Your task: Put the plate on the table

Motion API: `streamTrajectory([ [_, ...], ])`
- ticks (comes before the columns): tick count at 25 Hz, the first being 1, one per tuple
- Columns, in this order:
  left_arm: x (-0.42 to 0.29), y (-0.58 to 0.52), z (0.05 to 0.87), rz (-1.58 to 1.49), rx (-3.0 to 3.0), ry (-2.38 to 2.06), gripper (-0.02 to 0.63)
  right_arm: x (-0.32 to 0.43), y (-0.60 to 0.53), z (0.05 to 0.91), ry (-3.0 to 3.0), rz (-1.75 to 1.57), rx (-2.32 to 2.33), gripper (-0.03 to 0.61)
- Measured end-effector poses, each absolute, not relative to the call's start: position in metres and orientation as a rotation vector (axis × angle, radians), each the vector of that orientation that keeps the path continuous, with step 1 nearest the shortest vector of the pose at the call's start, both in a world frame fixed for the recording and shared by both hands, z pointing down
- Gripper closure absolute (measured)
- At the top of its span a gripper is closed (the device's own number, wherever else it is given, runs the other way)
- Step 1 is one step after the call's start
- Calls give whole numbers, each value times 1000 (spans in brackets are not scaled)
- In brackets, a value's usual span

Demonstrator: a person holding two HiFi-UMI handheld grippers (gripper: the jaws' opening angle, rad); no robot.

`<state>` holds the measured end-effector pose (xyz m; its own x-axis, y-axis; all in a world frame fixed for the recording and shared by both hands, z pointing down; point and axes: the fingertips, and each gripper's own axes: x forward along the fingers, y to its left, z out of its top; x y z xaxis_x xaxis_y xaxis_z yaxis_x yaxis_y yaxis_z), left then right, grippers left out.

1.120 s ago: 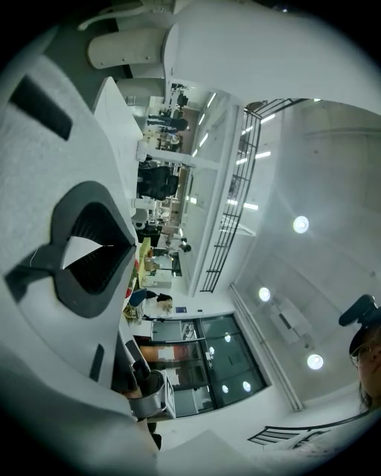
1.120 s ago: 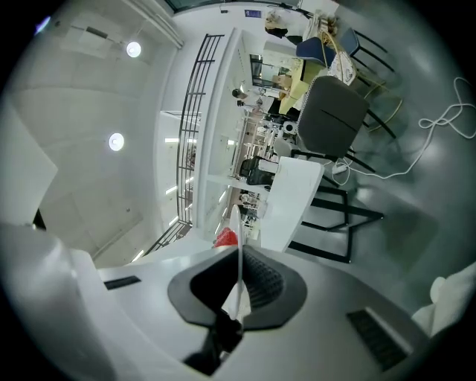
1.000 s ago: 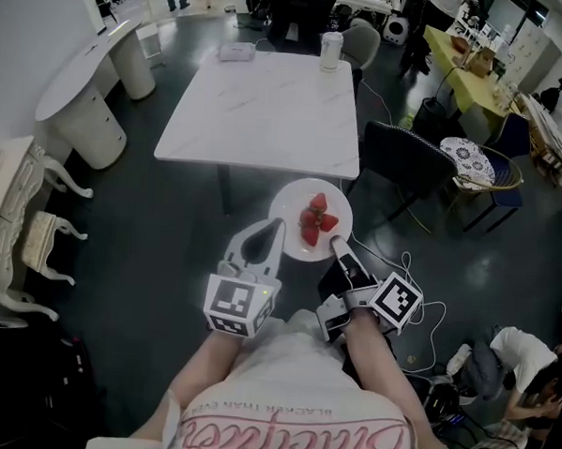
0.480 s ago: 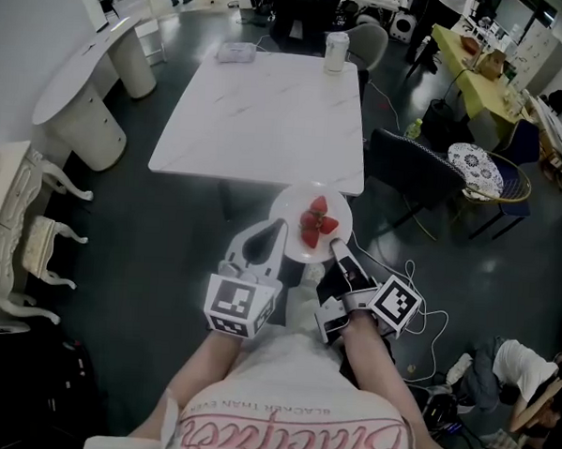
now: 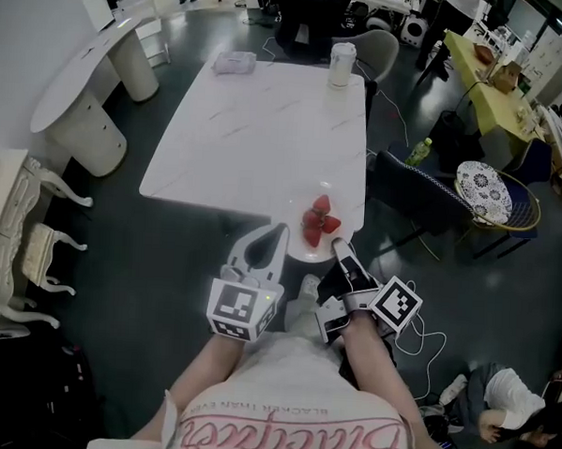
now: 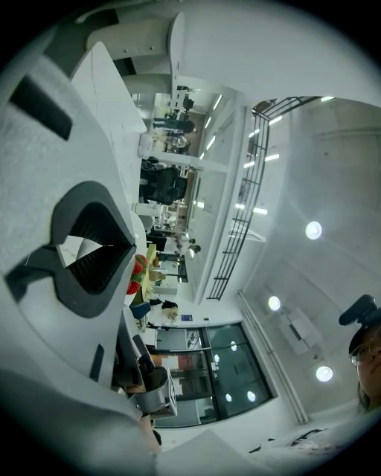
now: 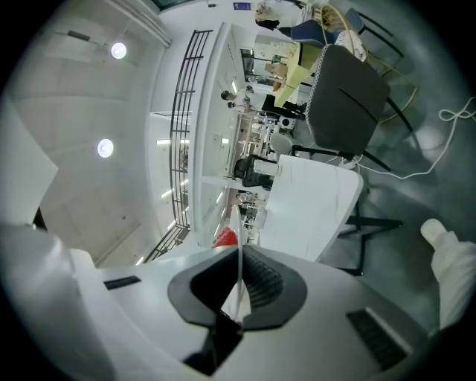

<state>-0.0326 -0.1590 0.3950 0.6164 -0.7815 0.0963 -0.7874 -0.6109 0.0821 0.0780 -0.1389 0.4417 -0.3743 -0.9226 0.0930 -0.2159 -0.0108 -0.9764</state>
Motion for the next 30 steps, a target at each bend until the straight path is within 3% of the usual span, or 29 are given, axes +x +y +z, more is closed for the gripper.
streamTrajectory([
  [19, 43, -334, 403, 41, 2654, -1378, 611, 148, -324, 445, 1734, -1506, -1143, 567],
  [30, 40, -386, 413, 43, 2572, -1431, 611, 165, -382, 451, 1803, -1549, -1161, 568],
])
